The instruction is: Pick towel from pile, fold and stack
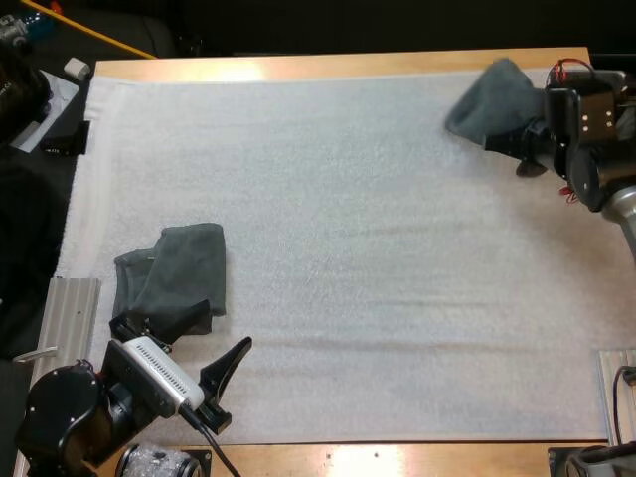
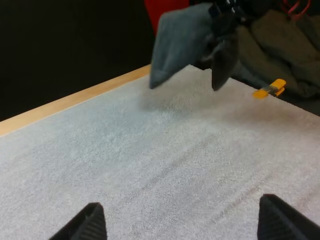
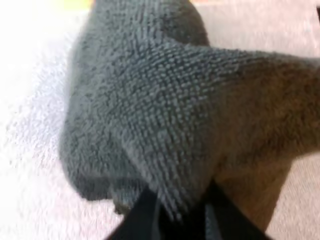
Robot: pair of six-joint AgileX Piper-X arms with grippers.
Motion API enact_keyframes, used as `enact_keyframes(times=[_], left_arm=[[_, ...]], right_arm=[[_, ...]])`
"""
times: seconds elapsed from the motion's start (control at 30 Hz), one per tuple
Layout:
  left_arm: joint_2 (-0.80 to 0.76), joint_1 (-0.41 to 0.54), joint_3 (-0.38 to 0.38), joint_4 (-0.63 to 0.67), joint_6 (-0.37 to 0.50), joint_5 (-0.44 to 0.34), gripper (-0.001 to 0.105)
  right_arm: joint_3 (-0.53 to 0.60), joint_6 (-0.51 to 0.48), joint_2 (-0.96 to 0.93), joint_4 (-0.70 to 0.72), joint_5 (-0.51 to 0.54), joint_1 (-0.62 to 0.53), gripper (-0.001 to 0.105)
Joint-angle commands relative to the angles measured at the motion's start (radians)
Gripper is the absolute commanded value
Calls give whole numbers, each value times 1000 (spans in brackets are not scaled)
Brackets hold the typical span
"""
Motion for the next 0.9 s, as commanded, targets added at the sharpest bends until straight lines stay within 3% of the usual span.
enact_keyframes(times=[0.0, 0.3, 0.57, 0.73, 0.8, 0.87], left_arm=[[4, -4, -7, -3, -8, 8, 61], [5, -6, -8, -3, -9, 9, 61], [4, -7, -10, -2, -12, 10, 61], [3, -6, -9, -2, -13, 10, 61], [3, -6, -6, -4, -13, 8, 61], [5, -5, -8, -5, -13, 8, 61]], right_arm=[[-7, -42, -35, 38, -11, -9, 0], [-9, -50, -264, 268, -45, 95, 0], [-13, -22, -375, 469, -53, 306, 0], [-4, 47, -388, 509, -57, 449, 1], [-3, 37, -385, 515, -50, 428, 1], [32, 73, -383, 529, -39, 480, 1]])
